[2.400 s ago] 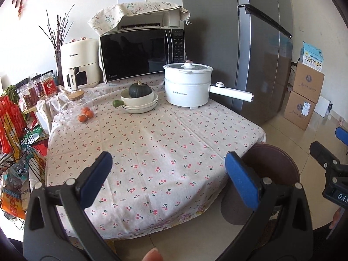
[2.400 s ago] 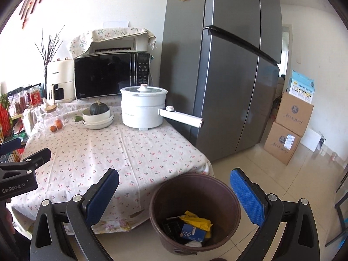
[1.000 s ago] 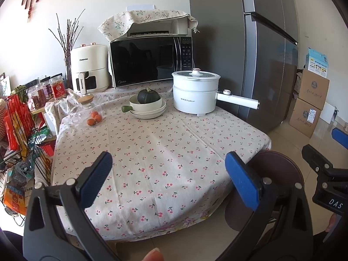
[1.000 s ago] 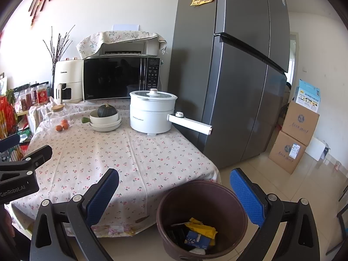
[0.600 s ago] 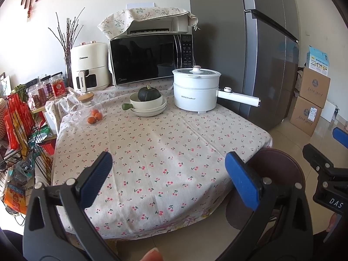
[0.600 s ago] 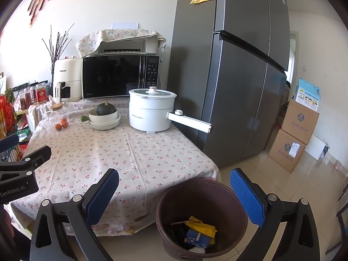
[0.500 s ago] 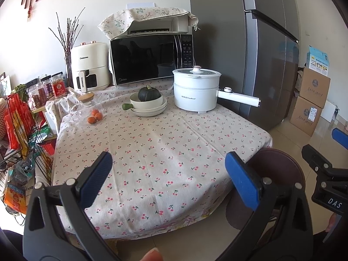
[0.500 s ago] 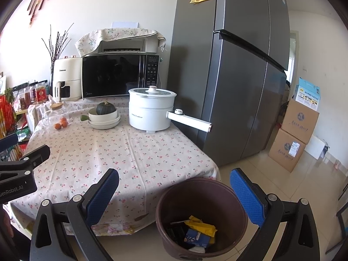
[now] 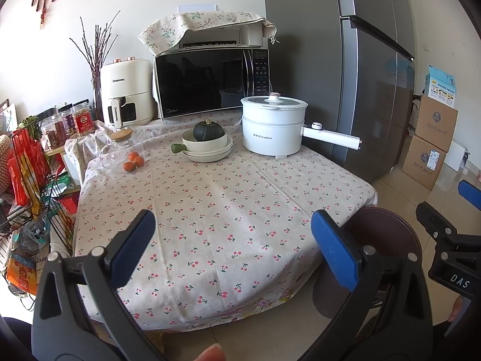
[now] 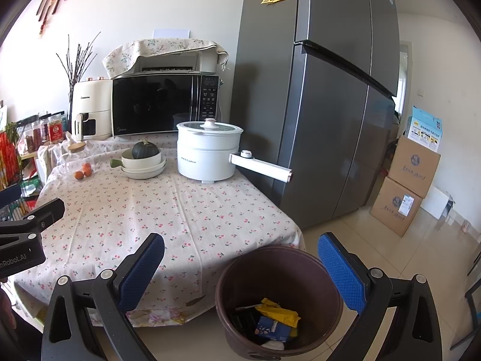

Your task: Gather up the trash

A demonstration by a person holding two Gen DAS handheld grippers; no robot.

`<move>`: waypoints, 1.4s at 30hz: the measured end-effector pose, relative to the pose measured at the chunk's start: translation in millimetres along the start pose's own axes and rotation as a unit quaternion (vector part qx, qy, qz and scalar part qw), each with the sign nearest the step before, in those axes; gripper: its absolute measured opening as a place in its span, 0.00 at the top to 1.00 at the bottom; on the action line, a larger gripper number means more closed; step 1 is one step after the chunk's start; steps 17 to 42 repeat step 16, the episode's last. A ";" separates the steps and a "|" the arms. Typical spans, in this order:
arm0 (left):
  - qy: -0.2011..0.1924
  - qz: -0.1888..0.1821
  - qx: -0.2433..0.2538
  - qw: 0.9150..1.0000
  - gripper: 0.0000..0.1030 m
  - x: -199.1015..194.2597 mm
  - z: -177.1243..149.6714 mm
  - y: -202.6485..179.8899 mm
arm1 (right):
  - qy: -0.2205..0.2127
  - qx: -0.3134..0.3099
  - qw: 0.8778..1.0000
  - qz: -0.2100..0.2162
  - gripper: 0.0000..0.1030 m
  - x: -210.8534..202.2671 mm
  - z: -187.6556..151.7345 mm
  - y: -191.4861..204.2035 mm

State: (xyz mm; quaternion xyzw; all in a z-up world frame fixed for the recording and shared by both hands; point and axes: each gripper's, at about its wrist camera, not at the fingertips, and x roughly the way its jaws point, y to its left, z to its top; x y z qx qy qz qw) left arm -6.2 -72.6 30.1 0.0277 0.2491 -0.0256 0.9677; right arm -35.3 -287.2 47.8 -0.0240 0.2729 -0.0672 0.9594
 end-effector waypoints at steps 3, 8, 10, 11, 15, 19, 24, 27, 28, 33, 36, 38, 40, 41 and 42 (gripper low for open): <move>-0.001 0.002 0.001 1.000 0.00 -0.8 0.7 0.5 | 0.000 0.001 1.000 0.000 0.00 0.2 -0.3 0.0; -0.002 0.005 0.002 1.000 0.00 -1.5 1.5 0.0 | 0.001 0.001 1.000 -0.001 0.00 -0.2 -0.6 -0.4; -0.004 0.005 0.005 1.000 0.00 -1.7 1.6 -1.1 | 0.001 0.001 1.000 -0.001 0.00 -0.2 -0.6 -0.5; -0.004 0.005 0.006 1.000 0.00 -1.6 1.2 -2.0 | 0.001 0.001 1.000 -0.001 0.00 -0.1 -0.5 -0.5; 0.005 0.009 0.009 1.000 0.00 2.4 -1.7 -1.3 | 0.003 -0.001 1.000 0.004 0.00 1.4 -1.7 1.6; 0.010 0.008 0.011 1.000 0.00 4.8 -2.3 -0.6 | 0.004 -0.003 1.000 0.005 0.00 2.3 -2.4 2.7; 0.010 0.008 0.011 1.000 0.00 4.8 -2.3 -0.6 | 0.004 -0.003 1.000 0.005 0.00 2.3 -2.4 2.7; 0.010 0.008 0.011 1.000 0.00 4.8 -2.3 -0.6 | 0.004 -0.003 1.000 0.005 0.00 2.3 -2.4 2.7; 0.010 0.008 0.011 1.000 0.00 4.8 -2.3 -0.6 | 0.004 -0.003 1.000 0.005 0.00 2.3 -2.4 2.7; 0.010 0.008 0.011 1.000 0.00 4.8 -2.3 -0.6 | 0.004 -0.003 1.000 0.005 0.00 2.3 -2.4 2.7; 0.010 0.008 0.011 1.000 0.00 4.8 -2.3 -0.6 | 0.004 -0.003 1.000 0.005 0.00 2.3 -2.4 2.7; 0.010 0.008 0.011 1.000 0.00 4.8 -2.3 -0.6 | 0.004 -0.003 1.000 0.005 0.00 2.3 -2.4 2.7; 0.010 0.008 0.011 1.000 0.00 4.8 -2.3 -0.6 | 0.004 -0.003 1.000 0.005 0.00 2.3 -2.4 2.7; 0.010 0.008 0.011 1.000 0.00 4.8 -2.3 -0.6 | 0.004 -0.003 1.000 0.005 0.00 2.3 -2.4 2.7; 0.010 0.008 0.011 1.000 0.00 4.8 -2.3 -0.6 | 0.004 -0.003 1.000 0.005 0.00 2.3 -2.4 2.7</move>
